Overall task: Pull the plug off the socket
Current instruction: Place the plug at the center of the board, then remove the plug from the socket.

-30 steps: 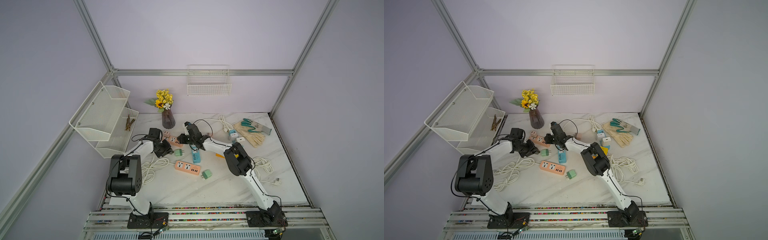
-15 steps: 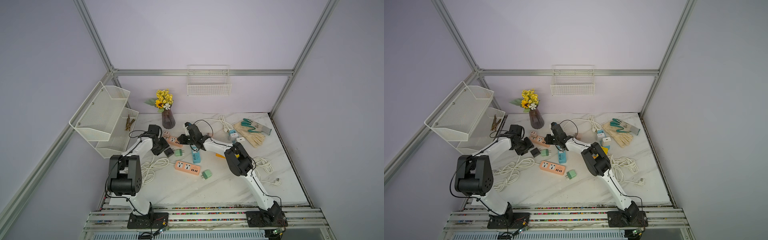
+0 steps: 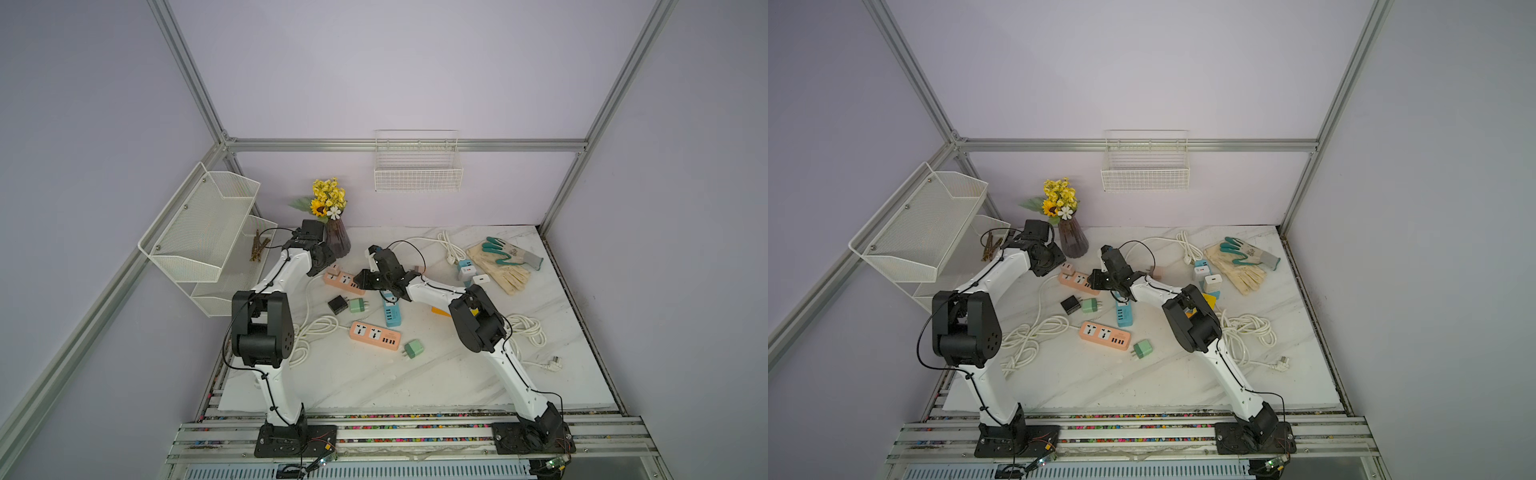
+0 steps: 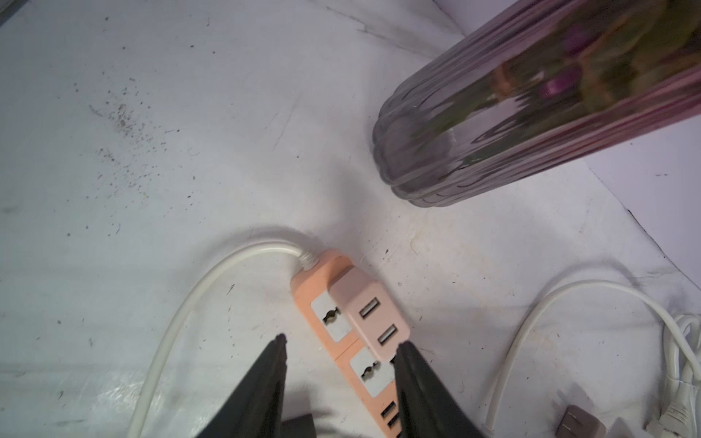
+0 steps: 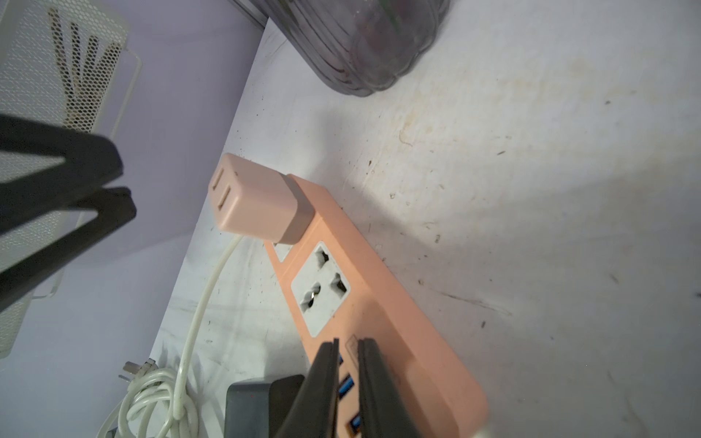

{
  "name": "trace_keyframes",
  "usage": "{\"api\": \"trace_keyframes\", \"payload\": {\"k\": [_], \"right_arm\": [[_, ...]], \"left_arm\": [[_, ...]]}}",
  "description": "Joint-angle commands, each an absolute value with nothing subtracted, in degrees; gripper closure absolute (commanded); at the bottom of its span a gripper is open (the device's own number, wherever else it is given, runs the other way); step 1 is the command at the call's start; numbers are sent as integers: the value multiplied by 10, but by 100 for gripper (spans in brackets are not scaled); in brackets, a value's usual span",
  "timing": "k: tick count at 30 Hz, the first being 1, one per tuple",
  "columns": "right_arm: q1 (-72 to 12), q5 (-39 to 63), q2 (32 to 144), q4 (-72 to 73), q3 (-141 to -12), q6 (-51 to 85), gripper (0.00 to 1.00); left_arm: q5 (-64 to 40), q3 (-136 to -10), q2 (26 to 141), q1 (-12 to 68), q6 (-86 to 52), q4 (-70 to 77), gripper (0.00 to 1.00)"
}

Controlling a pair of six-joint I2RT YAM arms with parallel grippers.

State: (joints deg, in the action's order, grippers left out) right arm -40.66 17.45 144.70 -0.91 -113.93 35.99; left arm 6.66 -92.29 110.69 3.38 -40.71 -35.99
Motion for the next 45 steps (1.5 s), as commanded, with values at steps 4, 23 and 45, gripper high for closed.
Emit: {"api": "trace_keyframes", "payload": {"k": [4,23,45], "right_arm": [[-413,178,1467,-57,-1135,359,83],[-417,173,1477,-56,-1133,367,82],[-420,169,1478,-62,-1134,363,82]], "left_arm": [[56,-992,1154,77,-68,-367,45],[39,-1009,1194,47,156,-385,23],[-1,-995,1216,33,181,-398,35]]}}
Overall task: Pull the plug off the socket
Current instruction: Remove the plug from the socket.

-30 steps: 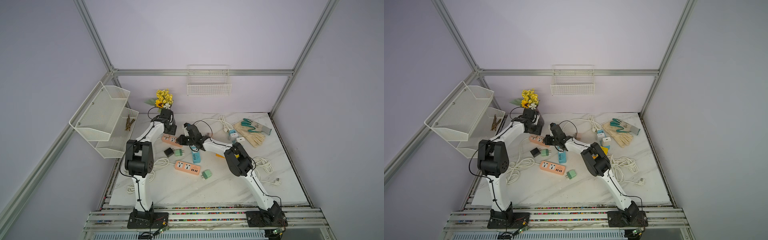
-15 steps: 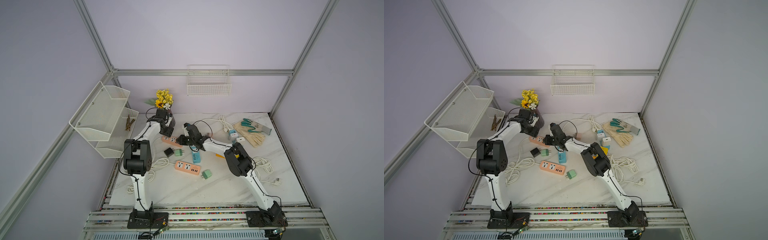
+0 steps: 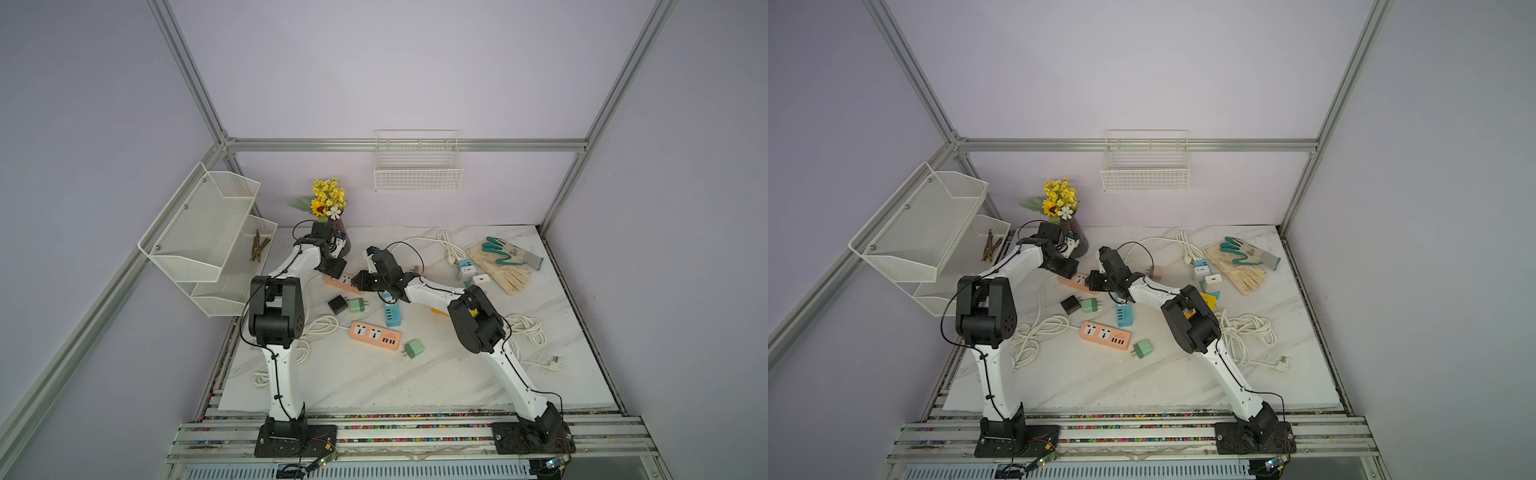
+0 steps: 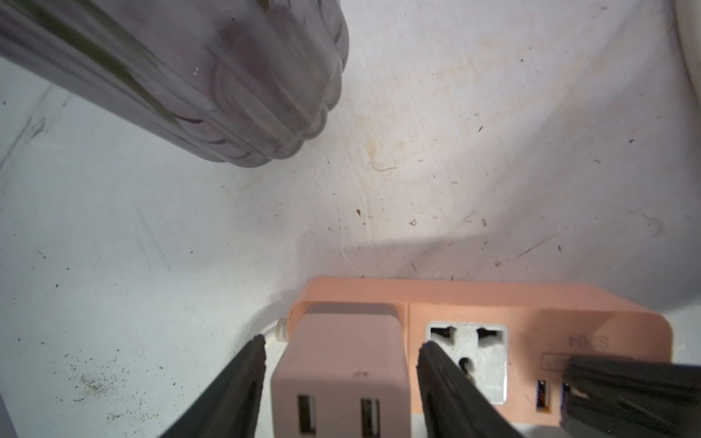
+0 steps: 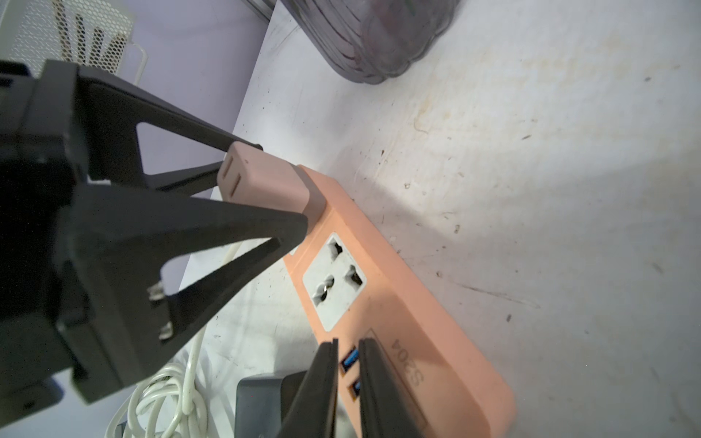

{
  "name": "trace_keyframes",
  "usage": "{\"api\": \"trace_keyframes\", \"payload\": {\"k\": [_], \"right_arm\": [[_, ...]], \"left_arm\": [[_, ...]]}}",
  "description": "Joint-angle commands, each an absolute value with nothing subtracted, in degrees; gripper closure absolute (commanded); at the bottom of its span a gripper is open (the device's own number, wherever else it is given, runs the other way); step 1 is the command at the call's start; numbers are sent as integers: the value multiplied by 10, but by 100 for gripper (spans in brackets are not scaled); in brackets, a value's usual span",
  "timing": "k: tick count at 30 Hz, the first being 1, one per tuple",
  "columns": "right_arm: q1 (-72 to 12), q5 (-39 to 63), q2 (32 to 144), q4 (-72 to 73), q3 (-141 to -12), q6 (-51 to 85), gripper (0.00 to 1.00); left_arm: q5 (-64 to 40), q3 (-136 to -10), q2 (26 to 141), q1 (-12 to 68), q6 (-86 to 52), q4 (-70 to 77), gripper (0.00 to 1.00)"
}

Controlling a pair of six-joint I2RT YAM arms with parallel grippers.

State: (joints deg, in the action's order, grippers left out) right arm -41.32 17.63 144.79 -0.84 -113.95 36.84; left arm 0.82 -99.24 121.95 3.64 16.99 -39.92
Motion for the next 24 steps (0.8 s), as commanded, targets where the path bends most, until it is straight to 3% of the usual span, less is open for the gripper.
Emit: {"api": "trace_keyframes", "payload": {"k": [1,10,15,24], "right_arm": [[-420,168,1478,-62,-1135,363,82],[-420,157,1485,-73,-1133,366,82],[-421,147,1489,-88,-1135,365,82],[-421,130,1490,-106,-1127,359,82]], "left_arm": [[-1,-994,1215,33,183,-398,37],[-19,-991,1196,33,191,-397,56],[-30,-992,1184,36,206,-397,77],[-39,-990,1158,45,163,-395,81]]}}
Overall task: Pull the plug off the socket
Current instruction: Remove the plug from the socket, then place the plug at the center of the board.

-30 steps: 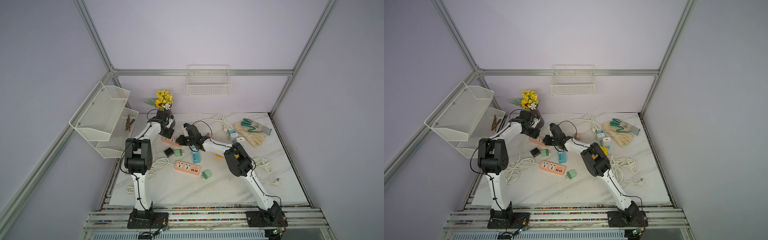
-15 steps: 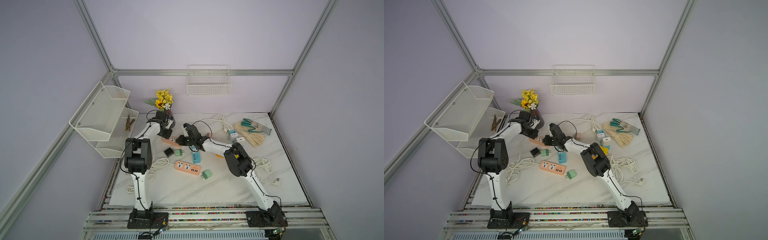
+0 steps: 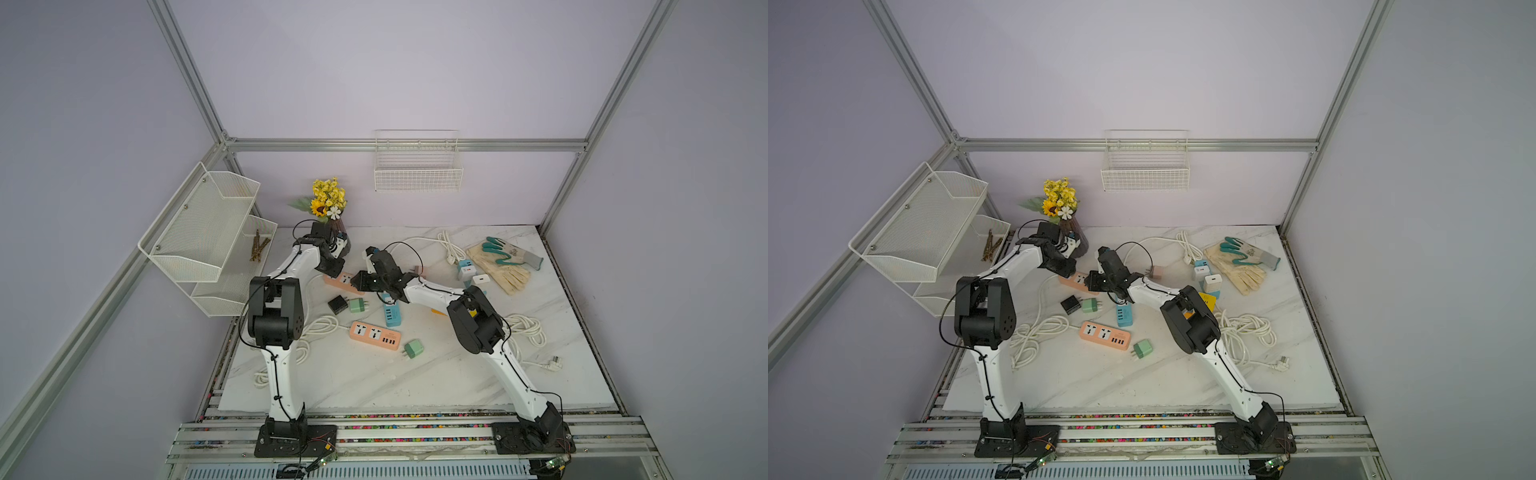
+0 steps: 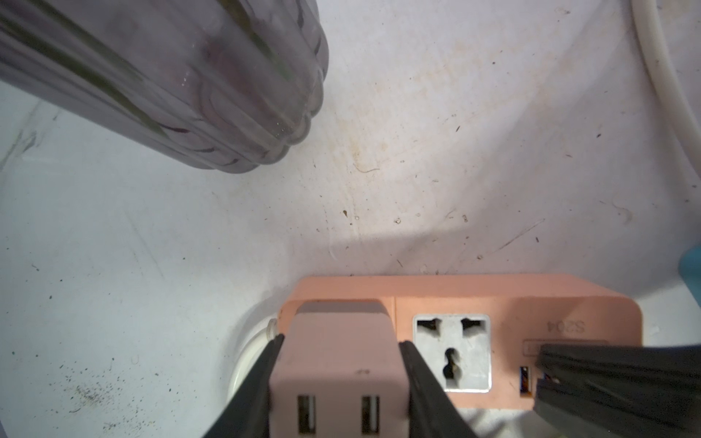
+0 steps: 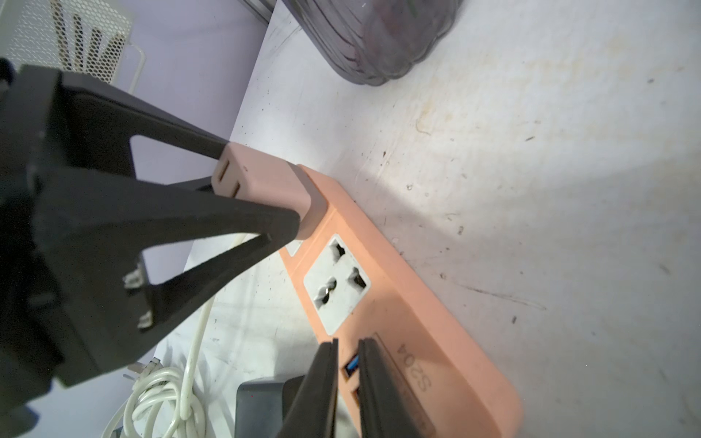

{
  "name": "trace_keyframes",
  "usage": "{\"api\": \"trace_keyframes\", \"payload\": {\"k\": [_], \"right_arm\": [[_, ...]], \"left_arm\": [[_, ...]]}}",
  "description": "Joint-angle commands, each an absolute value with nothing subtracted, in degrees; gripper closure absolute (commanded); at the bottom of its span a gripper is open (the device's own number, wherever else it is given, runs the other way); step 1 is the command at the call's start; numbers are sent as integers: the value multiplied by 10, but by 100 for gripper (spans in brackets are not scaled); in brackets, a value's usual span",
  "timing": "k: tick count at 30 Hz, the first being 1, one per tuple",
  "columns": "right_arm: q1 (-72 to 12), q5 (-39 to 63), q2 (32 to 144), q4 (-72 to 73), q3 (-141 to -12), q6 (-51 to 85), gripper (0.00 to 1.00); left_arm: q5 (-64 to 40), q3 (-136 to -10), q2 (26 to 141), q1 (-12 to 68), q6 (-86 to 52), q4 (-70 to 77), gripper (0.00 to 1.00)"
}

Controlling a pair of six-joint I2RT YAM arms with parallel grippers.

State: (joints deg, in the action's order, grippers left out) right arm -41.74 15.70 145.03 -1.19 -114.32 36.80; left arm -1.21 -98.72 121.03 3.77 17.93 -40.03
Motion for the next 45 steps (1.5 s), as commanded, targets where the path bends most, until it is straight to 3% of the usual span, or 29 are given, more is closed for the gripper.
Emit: {"api": "trace_keyframes", "payload": {"k": [1,8,13,20,25,31,38,45], "right_arm": [[-422,128,1490,-106,-1125,359,82],[-422,117,1489,-115,-1128,358,82],[-422,116,1490,-117,-1130,358,82],[-422,151,1493,-102,-1148,368,82],[-421,192,1468,-92,-1194,371,76],[-405,217,1382,-86,-1184,343,58],[-375,174,1207,-36,-982,314,28],[-363,93,1061,-45,-810,250,17]], "left_arm": [[-44,-990,1156,45,156,-394,81],[-103,-960,1128,45,127,-370,81],[-50,-935,1117,57,155,-363,81],[-54,-924,1078,53,90,-349,81],[-81,-913,1046,51,22,-339,82],[-119,-925,1026,49,-41,-375,82],[-158,-943,1044,60,-61,-455,83],[-130,-963,1095,106,-48,-490,83]]}}
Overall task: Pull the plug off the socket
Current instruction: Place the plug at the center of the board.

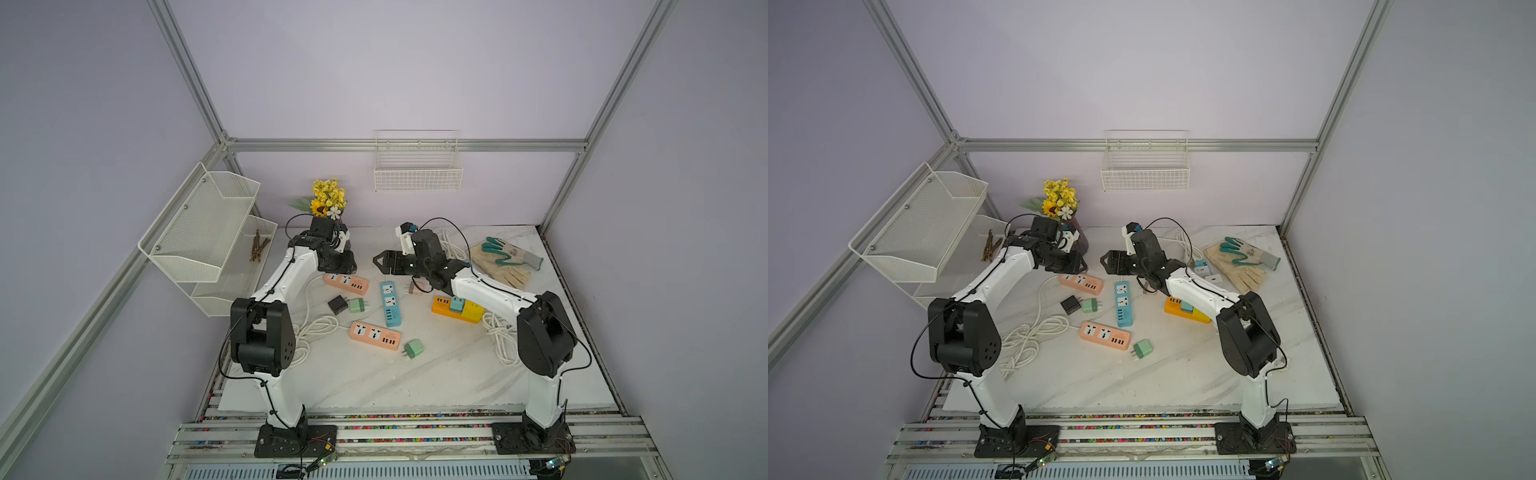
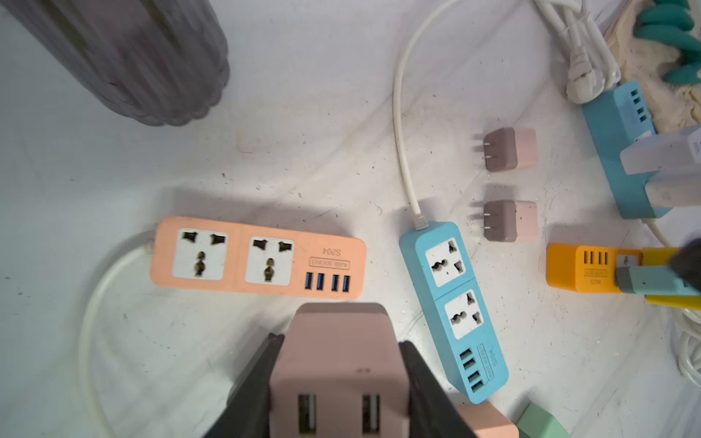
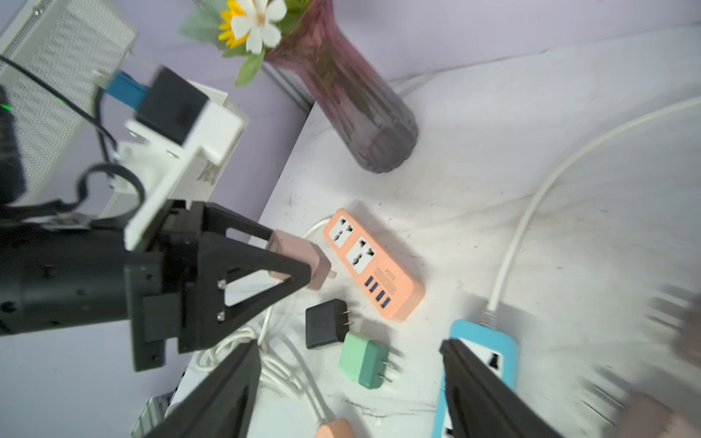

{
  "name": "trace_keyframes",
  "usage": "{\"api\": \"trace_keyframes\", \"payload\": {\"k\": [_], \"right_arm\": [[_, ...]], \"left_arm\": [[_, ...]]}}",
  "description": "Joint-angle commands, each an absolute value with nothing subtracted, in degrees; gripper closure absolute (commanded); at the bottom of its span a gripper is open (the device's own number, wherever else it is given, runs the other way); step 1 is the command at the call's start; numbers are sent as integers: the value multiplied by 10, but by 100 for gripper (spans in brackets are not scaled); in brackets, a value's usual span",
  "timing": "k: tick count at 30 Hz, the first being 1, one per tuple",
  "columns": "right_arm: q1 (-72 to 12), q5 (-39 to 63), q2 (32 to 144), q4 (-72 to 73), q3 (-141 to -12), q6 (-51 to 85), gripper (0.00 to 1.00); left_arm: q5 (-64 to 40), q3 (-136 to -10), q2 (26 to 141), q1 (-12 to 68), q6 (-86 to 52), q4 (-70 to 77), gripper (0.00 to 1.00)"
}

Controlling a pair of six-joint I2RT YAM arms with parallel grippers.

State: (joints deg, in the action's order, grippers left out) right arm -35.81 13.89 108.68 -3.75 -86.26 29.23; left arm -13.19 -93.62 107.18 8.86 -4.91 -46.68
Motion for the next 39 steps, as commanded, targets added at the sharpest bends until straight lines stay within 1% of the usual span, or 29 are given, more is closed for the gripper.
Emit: {"api": "trace_keyframes", "payload": {"k": [1,3,6,7,11,15,22,25,27,31,36,39], "right_arm": [[-363,86,1046,-46,-789,246,16],[-363,67,1012,-41,-745,240,12],[-364,46,971,-31,-688,239,1],[-364,39,960,-28,-673,239,0],[-365,8,918,-23,-625,233,0],[-363,2,894,-25,-598,225,0],[-363,-5,887,-36,-582,216,0],[-363,-10,888,-45,-581,216,0],[-363,-10,887,-50,-581,215,0],[-363,-2,887,-59,-582,214,0],[-363,-10,862,-74,-582,210,0],[-363,-61,857,-103,-584,226,0]], "left_arm": [[-126,-968,1104,109,-48,-492,83],[-117,-984,1125,119,-43,-498,83],[-97,-1021,1163,133,-41,-513,81],[-92,-1036,1177,136,-40,-519,80],[-70,-1113,1241,144,-44,-546,75],[-72,-1184,1291,147,-49,-559,68],[-82,-1251,1351,147,-64,-571,57],[-79,-1265,1363,147,-67,-571,48],[-71,-1274,1368,147,-70,-569,40],[-63,-1281,1375,147,-70,-561,29],[-55,-1281,1360,147,-75,-547,28],[-62,-1266,1333,147,-76,-527,28]]}}
